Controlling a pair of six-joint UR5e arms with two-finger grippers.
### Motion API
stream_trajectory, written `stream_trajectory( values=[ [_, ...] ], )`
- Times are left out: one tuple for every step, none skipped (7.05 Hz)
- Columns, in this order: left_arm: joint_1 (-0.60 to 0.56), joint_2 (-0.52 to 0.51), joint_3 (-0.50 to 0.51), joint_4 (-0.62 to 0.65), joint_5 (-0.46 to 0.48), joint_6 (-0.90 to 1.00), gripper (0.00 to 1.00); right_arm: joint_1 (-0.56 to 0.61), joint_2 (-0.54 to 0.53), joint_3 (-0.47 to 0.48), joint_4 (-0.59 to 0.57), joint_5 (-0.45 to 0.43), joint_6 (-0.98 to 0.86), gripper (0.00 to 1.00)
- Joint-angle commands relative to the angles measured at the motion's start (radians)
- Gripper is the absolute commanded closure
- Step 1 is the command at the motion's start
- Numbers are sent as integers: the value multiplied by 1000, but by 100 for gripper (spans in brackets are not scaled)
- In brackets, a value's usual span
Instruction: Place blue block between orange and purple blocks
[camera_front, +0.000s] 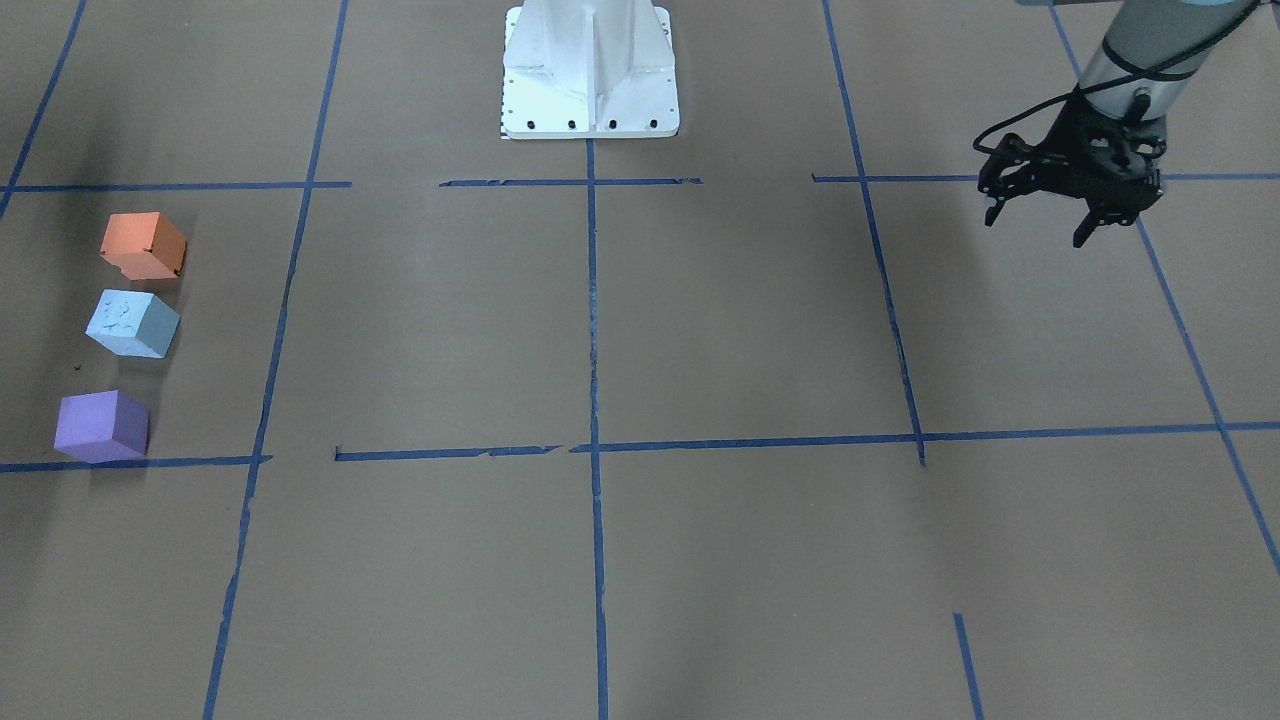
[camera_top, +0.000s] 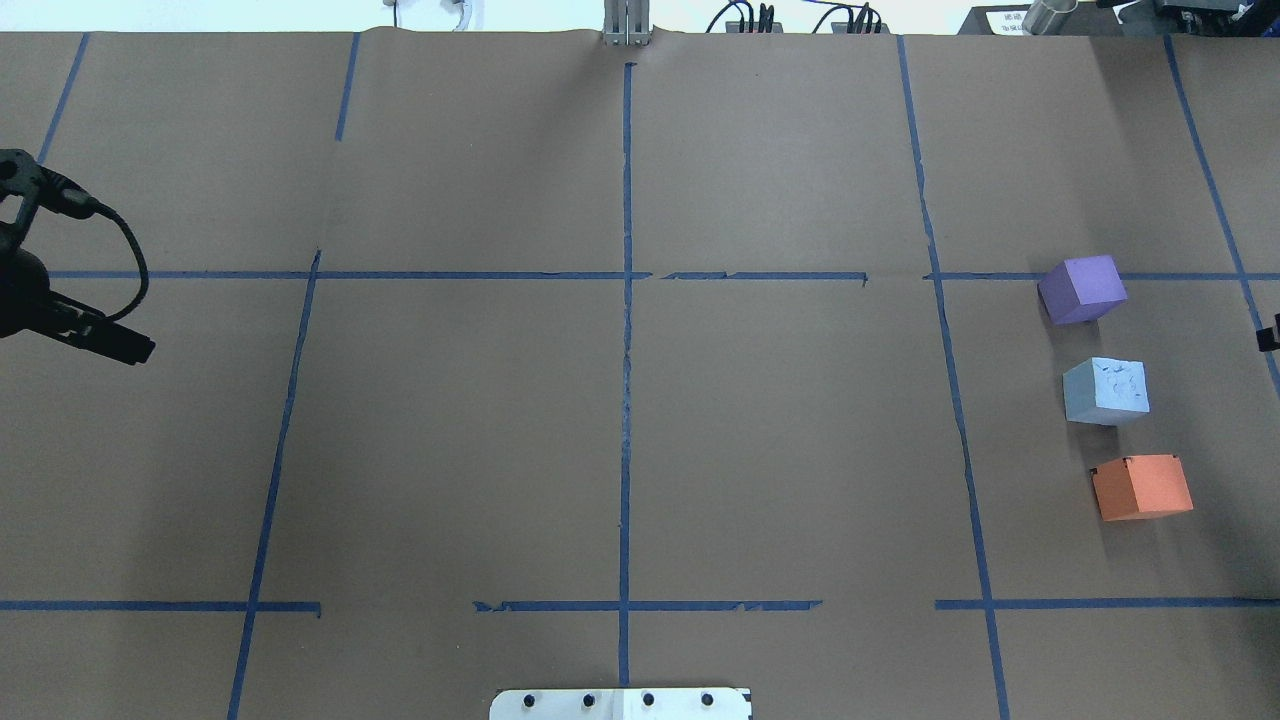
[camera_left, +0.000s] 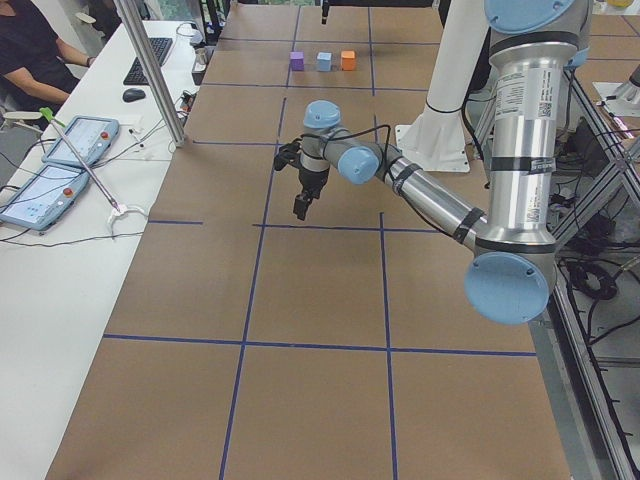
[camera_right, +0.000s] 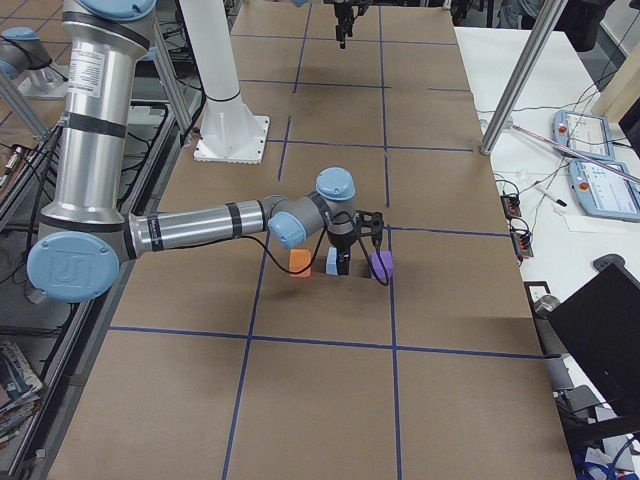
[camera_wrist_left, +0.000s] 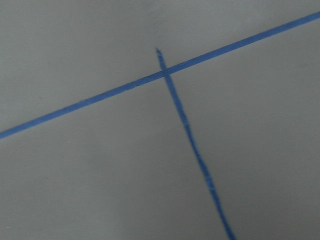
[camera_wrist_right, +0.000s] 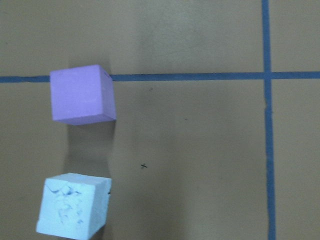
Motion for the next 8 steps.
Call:
stream_trajectory(
  values=[
    [-167,42,34,57,-86,238,0,149,-44,-24,-80,41,-265,0],
    [-221,48,75,67,-196,252,0,214,-44,-30,-152,76,-374,0],
    [-260,48,108,69,-218,335,0,261,-39,-27,-256,75,-501,0],
    [-316,47,172,74,-218,391,0,283,-42,-24,-291,75,-574,0],
    [-335,50,235,60,-234,440,0,289,-44,-25,-294,72,-578,0],
    [-363,54,270,66,-302,448,0,294,-54,-17,-294,78,-578,0],
    [-374,62,310,63,-306,448,0,289,-59,-23,-294,75,-579,0],
    [-407,67,339,58,-307,448,0,291,-62,-22,-294,76,-579,0]
  ],
)
